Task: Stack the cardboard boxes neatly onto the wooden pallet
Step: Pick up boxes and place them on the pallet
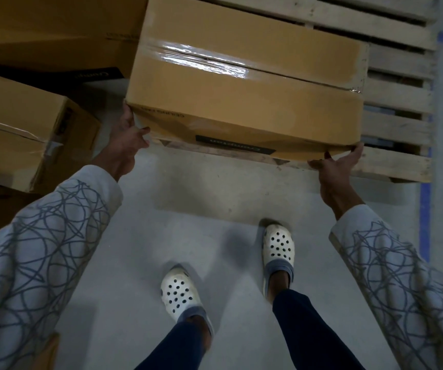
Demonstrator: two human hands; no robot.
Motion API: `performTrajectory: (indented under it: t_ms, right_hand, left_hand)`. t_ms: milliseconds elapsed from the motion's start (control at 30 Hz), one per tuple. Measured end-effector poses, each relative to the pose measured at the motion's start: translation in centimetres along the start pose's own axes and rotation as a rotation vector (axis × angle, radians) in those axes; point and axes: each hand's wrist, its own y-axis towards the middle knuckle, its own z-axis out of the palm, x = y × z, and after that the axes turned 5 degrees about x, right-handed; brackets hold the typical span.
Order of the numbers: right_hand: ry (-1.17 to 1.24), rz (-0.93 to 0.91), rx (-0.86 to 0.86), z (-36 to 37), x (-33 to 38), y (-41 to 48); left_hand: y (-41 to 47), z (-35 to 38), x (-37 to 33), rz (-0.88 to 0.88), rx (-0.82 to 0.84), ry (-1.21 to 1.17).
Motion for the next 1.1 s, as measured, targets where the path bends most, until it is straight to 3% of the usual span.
performTrajectory:
  t_ms: [700, 833, 967, 1100]
  right_hand:
    - [-0.139, 0.073, 0.029, -1.2, -0.4, 0.3]
    - [-0.294, 0.092, 0.04, -0.5, -0.1, -0.4]
    - [-0.322, 0.184, 0.219, 2.1, 1.8, -6.0]
    - [-0.387, 0.126, 0.436, 5.7, 7.3, -15.4]
  left_hand:
    - [-0.8, 0.8, 0.4, -0.012, -0.021, -0.047]
    - [-1.7, 1.2, 0.3, 0.0, -0.002, -0.05]
    - [-6.4, 3.7, 0.1, -0.136, -0.164, -0.161]
    - [-16.2, 6.1, -3.6, -0.161, -0.117, -0.206]
